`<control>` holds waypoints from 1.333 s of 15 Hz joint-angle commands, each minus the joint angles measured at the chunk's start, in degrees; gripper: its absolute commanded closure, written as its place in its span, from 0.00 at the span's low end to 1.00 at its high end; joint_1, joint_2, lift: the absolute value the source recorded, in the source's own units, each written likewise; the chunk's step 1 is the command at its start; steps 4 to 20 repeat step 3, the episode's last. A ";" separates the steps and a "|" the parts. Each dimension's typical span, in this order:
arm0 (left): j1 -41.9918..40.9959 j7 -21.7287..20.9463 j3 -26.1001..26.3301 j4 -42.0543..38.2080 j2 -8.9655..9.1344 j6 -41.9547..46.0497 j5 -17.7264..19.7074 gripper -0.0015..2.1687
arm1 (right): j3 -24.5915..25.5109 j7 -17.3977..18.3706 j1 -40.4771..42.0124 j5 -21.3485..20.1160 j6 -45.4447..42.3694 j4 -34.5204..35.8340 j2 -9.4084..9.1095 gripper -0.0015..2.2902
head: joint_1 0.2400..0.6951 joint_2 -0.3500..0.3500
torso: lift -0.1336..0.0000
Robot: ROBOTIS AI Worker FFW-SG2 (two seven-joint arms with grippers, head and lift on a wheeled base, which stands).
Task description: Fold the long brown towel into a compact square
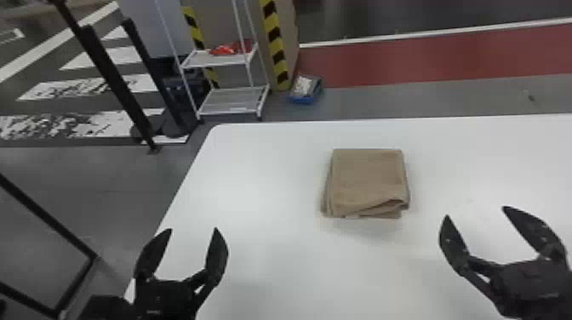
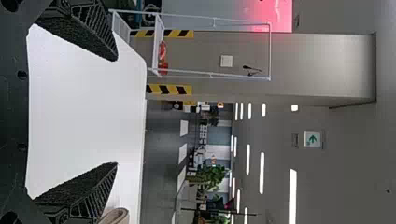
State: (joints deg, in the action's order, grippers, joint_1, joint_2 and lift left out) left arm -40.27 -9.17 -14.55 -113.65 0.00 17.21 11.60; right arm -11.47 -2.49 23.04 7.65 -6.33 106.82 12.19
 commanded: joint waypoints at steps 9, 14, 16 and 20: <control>-0.51 0.21 -0.04 -0.08 0.15 0.93 0.00 0.03 | -0.49 0.02 -0.10 0.00 -0.21 0.15 0.02 0.04 | 1.00 0.89 | 0.08; -0.51 0.21 -0.04 -0.08 0.15 0.93 0.00 0.03 | -0.49 0.02 -0.10 0.00 -0.21 0.15 0.02 0.04 | 1.00 0.89 | 0.08; -0.51 0.21 -0.04 -0.08 0.15 0.93 0.00 0.03 | -0.49 0.02 -0.10 0.00 -0.21 0.15 0.02 0.04 | 1.00 0.89 | 0.08; -0.51 0.21 -0.04 -0.08 0.15 0.93 0.00 0.03 | -0.49 0.02 -0.10 0.00 -0.21 0.15 0.02 0.04 | 1.00 0.89 | 0.08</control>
